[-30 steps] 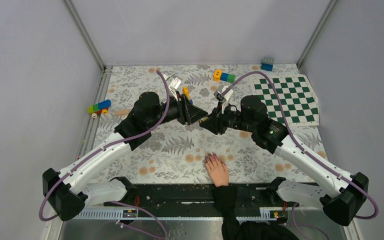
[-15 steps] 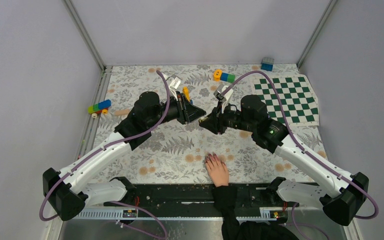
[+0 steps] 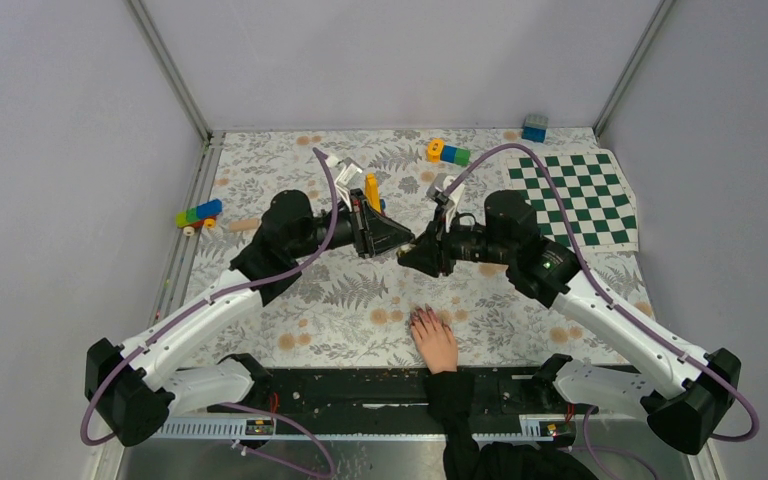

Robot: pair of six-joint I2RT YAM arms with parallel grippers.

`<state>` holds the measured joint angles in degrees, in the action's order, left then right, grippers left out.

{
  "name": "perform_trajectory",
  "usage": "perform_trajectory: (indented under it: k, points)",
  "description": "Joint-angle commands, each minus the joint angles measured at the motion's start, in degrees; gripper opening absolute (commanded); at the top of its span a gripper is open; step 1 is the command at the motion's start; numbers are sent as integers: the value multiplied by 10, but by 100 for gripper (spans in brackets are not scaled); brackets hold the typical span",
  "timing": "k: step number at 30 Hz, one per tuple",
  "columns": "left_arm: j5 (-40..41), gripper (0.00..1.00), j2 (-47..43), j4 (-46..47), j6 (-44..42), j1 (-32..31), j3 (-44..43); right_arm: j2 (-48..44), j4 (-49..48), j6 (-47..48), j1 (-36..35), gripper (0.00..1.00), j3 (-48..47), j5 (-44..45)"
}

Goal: Paint the nails
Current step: Screw the nail polish bottle.

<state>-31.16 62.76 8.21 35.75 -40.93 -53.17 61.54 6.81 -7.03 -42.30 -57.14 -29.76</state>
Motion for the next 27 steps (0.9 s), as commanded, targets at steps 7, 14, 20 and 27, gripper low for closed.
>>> perform_trajectory:
  k: [7,14,20,27]
  points:
    - [-274,0,-53,186,29,-20,24,-25,-213,-102,4,0,-4,-251]
    - [-236,33,-63,99,-21,-20,4,-23,-208,-99,3,0,-5,-246]
    - [-176,67,-93,34,-71,-19,-4,-25,-206,-95,4,0,-2,-244]
    - [-104,58,-106,0,-80,-9,-6,-30,-206,-97,4,0,3,-243]
